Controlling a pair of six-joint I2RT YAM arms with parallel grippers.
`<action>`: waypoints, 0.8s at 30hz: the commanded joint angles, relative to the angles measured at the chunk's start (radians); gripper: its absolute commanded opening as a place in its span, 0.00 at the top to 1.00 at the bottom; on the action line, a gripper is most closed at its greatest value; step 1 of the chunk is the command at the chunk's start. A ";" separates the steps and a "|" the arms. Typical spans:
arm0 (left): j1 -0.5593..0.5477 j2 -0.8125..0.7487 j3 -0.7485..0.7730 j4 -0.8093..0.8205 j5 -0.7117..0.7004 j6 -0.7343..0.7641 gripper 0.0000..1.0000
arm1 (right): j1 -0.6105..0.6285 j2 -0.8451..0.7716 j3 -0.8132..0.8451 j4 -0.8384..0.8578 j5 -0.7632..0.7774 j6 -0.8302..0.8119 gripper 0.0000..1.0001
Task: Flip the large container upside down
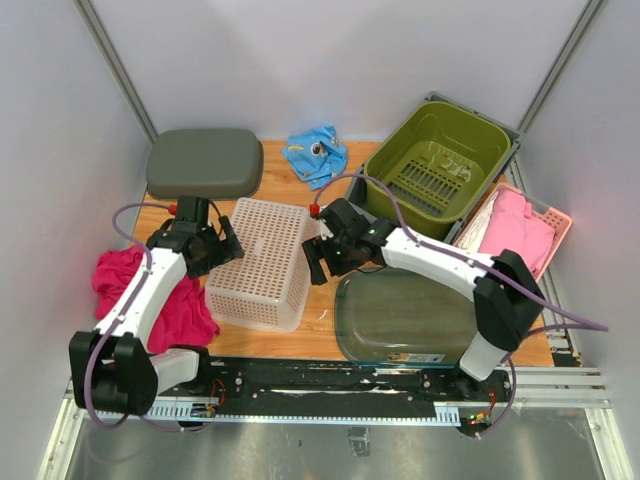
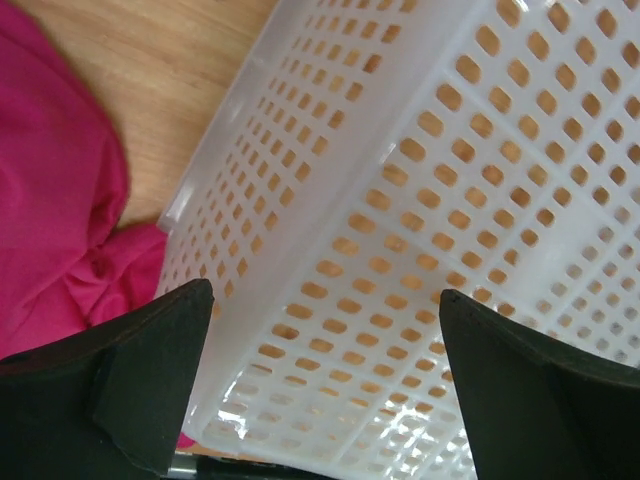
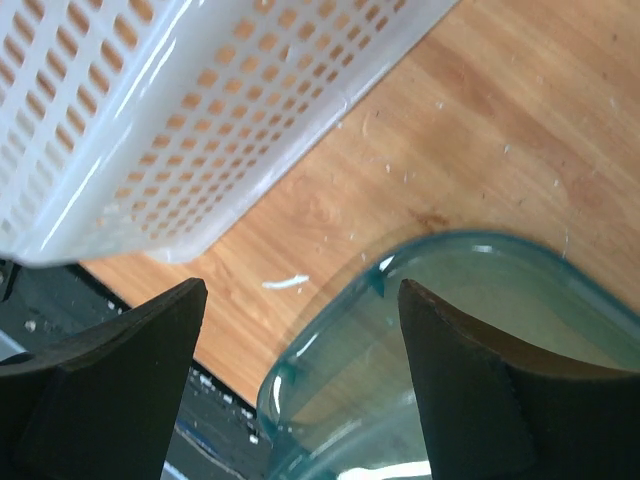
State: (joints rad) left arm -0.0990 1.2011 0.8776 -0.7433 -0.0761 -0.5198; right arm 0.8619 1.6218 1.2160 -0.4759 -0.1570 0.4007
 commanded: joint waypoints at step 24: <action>-0.018 -0.536 -0.214 0.012 0.535 -0.190 0.05 | -0.107 0.505 0.760 -0.116 -0.304 -0.091 0.22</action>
State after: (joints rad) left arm -0.1093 0.6731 0.5793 -0.7734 0.3668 -0.7002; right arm 0.7334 2.1548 1.9030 -0.5232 -0.4427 0.3000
